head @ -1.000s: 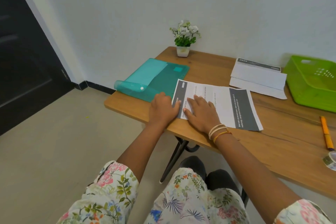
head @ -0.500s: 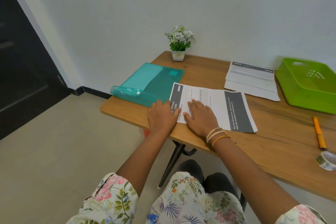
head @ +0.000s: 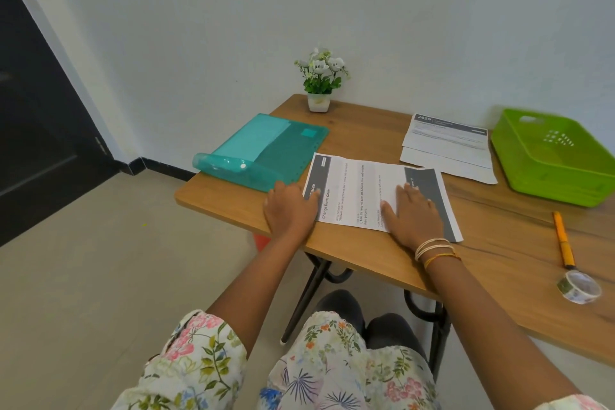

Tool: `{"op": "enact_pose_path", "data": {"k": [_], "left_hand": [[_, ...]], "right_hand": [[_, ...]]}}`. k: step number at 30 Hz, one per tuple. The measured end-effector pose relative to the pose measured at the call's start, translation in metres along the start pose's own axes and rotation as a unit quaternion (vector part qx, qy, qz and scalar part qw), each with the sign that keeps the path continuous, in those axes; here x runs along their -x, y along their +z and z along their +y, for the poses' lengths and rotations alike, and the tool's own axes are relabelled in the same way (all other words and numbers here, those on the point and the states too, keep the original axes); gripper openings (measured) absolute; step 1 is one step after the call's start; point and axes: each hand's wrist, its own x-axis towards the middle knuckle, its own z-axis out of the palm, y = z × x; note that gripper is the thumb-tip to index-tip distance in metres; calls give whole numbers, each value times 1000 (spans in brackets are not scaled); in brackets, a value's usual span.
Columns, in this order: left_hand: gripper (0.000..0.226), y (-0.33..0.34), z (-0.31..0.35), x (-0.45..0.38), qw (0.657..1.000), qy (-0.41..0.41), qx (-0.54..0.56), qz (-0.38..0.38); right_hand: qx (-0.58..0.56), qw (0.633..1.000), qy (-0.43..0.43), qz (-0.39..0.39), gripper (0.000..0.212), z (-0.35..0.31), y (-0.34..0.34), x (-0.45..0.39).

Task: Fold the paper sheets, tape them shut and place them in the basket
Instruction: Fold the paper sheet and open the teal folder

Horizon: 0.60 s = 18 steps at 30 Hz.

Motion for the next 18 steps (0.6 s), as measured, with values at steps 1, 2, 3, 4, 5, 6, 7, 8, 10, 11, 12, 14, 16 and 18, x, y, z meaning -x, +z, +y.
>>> {"op": "enact_pose_path", "data": {"k": [1, 2, 3, 4, 5, 6, 7, 8, 10, 11, 12, 14, 16, 18], "left_hand": [[37, 0, 4, 0, 1000, -18, 20, -5], [34, -1, 7, 1, 999, -31, 40, -10], [31, -1, 10, 1, 997, -40, 60, -12], [28, 0, 11, 2, 995, -46, 85, -13], [26, 0, 13, 2, 992, -50, 119, -14], [24, 1, 14, 3, 985, -53, 162, -15], [23, 2, 15, 4, 977, -52, 207, -17], [24, 2, 17, 6, 967, -46, 249, -16], [25, 4, 21, 10, 950, -17, 310, -13], [28, 5, 22, 11, 943, 4, 332, -16], [33, 6, 23, 13, 937, 30, 346, -26], [47, 8, 23, 14, 932, 88, 345, -64], [57, 11, 22, 15, 935, 129, 310, -114], [59, 14, 23, 15, 948, 159, 234, -148]], "right_hand": [[-1, 1000, 0, 2, 65, 0, 0, 0], [-2, 1000, 0, 3, 65, -1, -1, 0], [-3, 1000, 0, 4, 64, 0, -1, 0], [-4, 1000, -1, 5, 64, -1, -1, 0], [-5, 1000, -1, 6, 64, 0, -1, 0], [-6, 1000, -1, 8, 64, 0, -1, 0], [-7, 1000, -1, 10, 64, -1, -1, 0], [-9, 1000, 0, 13, 64, 0, 0, 0], [-11, 1000, 1, 18, 64, 0, 1, -1], [-13, 1000, 1, 20, 63, 1, 1, -1], [-14, 1000, 0, 22, 63, 1, 2, -1], [-17, 1000, 0, 26, 63, 2, 3, -1], [-23, 999, 0, 29, 63, 2, 3, -1], [-32, 999, -3, 32, 61, 2, 3, 0]]}}
